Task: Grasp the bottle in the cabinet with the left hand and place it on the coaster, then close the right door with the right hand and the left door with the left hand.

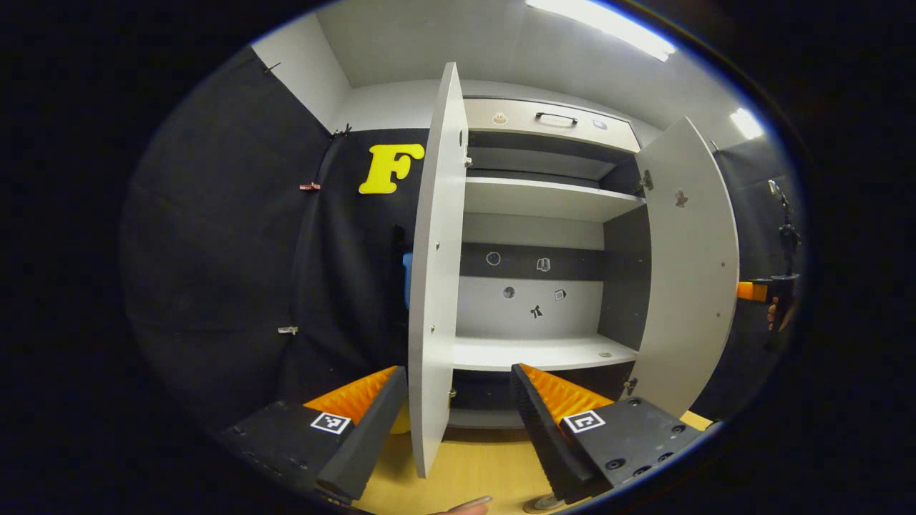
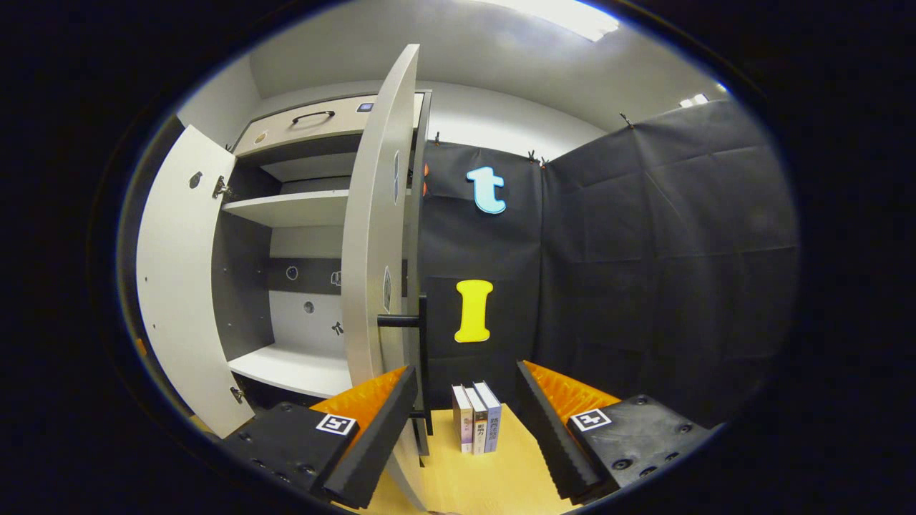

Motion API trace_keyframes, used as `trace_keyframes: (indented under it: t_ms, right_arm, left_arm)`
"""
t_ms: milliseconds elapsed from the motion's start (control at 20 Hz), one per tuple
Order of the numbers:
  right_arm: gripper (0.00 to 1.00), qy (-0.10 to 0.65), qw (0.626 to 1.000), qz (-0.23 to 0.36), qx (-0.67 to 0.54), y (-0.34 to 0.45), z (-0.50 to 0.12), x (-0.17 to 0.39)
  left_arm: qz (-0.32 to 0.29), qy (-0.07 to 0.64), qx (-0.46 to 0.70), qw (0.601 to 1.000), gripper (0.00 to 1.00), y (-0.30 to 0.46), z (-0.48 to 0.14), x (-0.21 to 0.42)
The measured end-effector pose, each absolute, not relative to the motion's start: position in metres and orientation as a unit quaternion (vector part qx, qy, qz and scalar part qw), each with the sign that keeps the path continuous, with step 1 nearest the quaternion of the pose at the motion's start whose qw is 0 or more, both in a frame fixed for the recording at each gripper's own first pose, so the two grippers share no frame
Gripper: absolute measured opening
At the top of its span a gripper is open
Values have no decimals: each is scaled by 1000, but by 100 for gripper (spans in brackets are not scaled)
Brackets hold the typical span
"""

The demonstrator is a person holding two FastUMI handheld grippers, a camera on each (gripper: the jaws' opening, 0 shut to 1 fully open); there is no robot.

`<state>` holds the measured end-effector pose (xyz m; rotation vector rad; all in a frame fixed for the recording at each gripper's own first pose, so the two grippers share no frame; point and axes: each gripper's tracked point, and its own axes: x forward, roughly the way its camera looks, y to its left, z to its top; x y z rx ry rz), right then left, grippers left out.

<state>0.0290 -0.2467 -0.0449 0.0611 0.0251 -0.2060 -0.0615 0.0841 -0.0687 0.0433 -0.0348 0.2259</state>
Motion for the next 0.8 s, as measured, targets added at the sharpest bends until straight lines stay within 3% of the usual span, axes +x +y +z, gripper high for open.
trace_keyframes:
  t_ms: [450,800]
  right_arm:
    - [93,7,996,-81,39,-217,-47,31]
    - [96,17,997,19,74,-113,-56,67]
  left_arm:
    - [117,-10,53,992,92,87,-66,-59]
    - [145,-1,42,989,92,118,-71,-79]
